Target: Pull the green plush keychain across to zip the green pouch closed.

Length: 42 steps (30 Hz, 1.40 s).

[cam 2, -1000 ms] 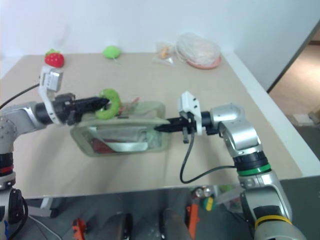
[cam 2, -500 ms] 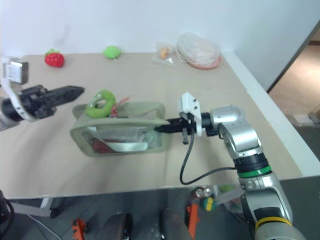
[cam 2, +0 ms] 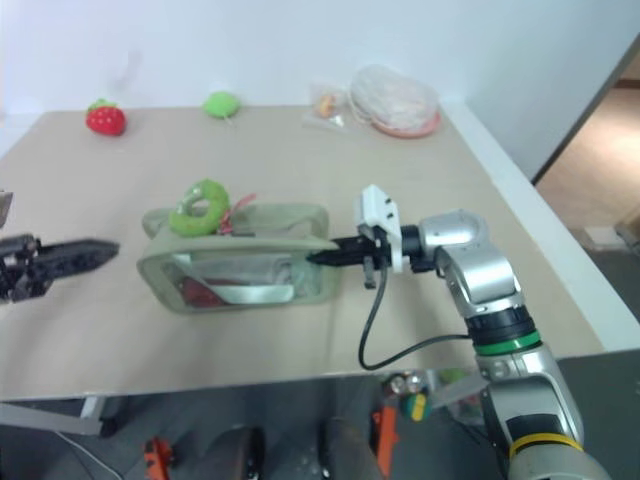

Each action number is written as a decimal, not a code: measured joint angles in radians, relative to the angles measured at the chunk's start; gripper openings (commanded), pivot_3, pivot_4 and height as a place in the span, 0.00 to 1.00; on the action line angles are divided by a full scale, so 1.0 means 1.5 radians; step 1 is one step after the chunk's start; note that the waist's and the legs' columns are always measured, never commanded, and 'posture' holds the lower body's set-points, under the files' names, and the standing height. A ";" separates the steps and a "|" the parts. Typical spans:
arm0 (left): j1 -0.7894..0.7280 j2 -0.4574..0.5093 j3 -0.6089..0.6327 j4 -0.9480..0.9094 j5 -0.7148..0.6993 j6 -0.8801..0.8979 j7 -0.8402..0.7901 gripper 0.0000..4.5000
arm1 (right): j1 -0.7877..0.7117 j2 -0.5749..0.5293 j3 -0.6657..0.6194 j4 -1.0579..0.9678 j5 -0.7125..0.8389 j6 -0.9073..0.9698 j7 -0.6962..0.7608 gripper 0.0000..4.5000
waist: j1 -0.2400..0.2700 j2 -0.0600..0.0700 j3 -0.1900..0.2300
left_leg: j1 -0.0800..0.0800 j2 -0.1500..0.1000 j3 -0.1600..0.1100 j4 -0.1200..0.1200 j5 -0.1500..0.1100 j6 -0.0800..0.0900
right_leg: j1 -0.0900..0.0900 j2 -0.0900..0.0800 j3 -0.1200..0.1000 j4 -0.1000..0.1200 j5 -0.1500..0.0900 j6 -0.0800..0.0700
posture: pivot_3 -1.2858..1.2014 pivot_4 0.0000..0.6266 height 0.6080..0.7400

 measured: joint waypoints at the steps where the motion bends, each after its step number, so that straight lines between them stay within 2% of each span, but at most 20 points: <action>1: 0.006 -0.008 -0.003 -0.003 0.004 -0.009 0.000 0.42 | 0.000 0.000 0.000 0.000 0.000 0.000 0.000 0.00 | 0.002 0.000 0.000 | 0.000 0.000 0.000 0.000 0.000 0.000 | 0.000 0.000 0.000 0.000 0.000 0.000 | 0.52 0.24 1.00; 11: -0.021 -0.051 -0.060 -0.047 0.015 -0.052 0.009 0.42 | 0.000 0.000 0.000 -0.001 0.002 0.007 0.000 0.00 | 0.003 0.000 0.000 | 0.000 0.001 0.001 0.000 0.000 0.000 | 0.000 0.001 -0.001 0.000 0.001 0.001 | 0.52 0.24 1.00; 12: -0.022 -0.052 -0.062 -0.048 0.017 -0.053 0.011 0.30 | 0.000 0.000 0.000 -0.001 0.003 0.008 0.000 0.00 | 0.003 0.000 0.000 | 0.000 0.001 0.001 0.000 0.000 0.000 | 0.000 0.001 -0.001 0.000 0.001 0.001 | 0.52 0.24 1.00; 13: -0.023 -0.052 -0.063 -0.048 0.018 -0.055 0.012 0.28 | 0.000 0.000 0.000 -0.002 0.003 0.009 0.000 0.00 | 0.003 0.000 0.000 | 0.000 0.001 0.001 0.000 0.000 0.000 | 0.000 0.001 -0.001 0.000 0.002 0.002 | 0.52 0.24 1.00; 16: -0.060 -0.075 -0.103 -0.042 0.050 -0.082 0.034 0.02 | 0.001 -0.003 -0.002 -0.006 0.003 0.018 -0.003 0.00 | 0.004 0.000 0.000 | 0.000 0.001 0.001 0.000 0.000 0.000 | 0.000 0.001 -0.001 0.000 0.002 0.002 | 0.52 0.24 1.00; 26: -0.086 -0.093 -0.116 -0.027 0.076 -0.104 0.049 0.01 | 0.005 -0.004 -0.004 -0.011 0.003 0.020 -0.014 0.00 | 0.004 0.000 0.000 | 0.000 0.000 0.001 0.000 0.000 0.000 | 0.000 0.001 -0.001 0.000 0.002 0.003 | 0.52 0.24 1.00; 30: -0.086 -0.094 -0.117 -0.035 0.076 -0.110 0.049 0.00 | 0.007 -0.007 -0.007 -0.016 0.011 0.044 -0.019 0.25 | 0.004 0.000 0.000 | 0.000 0.000 0.001 0.000 0.000 0.000 | 0.000 0.001 -0.001 0.000 0.002 0.003 | 0.52 0.24 1.00; 31: -0.086 -0.094 -0.117 -0.038 0.076 -0.110 0.049 0.00 | 0.008 -0.007 -0.007 -0.016 0.017 0.055 -0.019 0.29 | 0.005 0.000 0.000 | 0.000 0.000 0.001 0.000 0.000 0.000 | 0.000 0.001 -0.001 0.000 0.002 0.003 | 0.52 0.24 1.00; 32: -0.086 -0.095 -0.118 -0.051 0.075 -0.110 0.050 0.00 | 0.024 -0.018 -0.015 -0.030 0.042 0.096 -0.020 0.42 | 0.007 0.000 0.000 | -0.001 -0.001 0.001 0.000 0.000 0.000 | 0.000 0.000 -0.001 0.000 0.001 0.003 | 0.52 0.24 1.00; 33: -0.085 -0.096 -0.118 -0.052 0.075 -0.109 0.051 0.00 | 0.033 -0.025 -0.022 -0.038 0.052 0.108 -0.020 0.45 | 0.007 0.000 0.000 | -0.001 -0.001 0.001 0.000 0.000 0.000 | 0.000 0.000 -0.001 0.000 0.001 0.004 | 0.52 0.24 1.00; 39: -0.083 -0.099 -0.119 -0.062 0.075 -0.109 0.060 0.00 | 0.065 -0.075 -0.104 -0.098 0.122 0.183 -0.043 0.90 | 0.007 0.000 0.000 | -0.001 -0.002 0.000 0.000 0.000 0.000 | 0.000 -0.001 0.000 0.000 0.001 0.006 | 0.52 0.24 1.00; 42: -0.078 -0.103 -0.118 -0.066 0.075 -0.110 0.060 0.00 | 0.055 -0.089 -0.171 -0.102 0.172 0.222 -0.065 0.90 | 0.007 0.000 0.000 | -0.001 -0.003 0.000 0.001 0.000 0.000 | 0.000 -0.001 0.000 0.000 0.001 0.005 | 0.52 0.24 1.00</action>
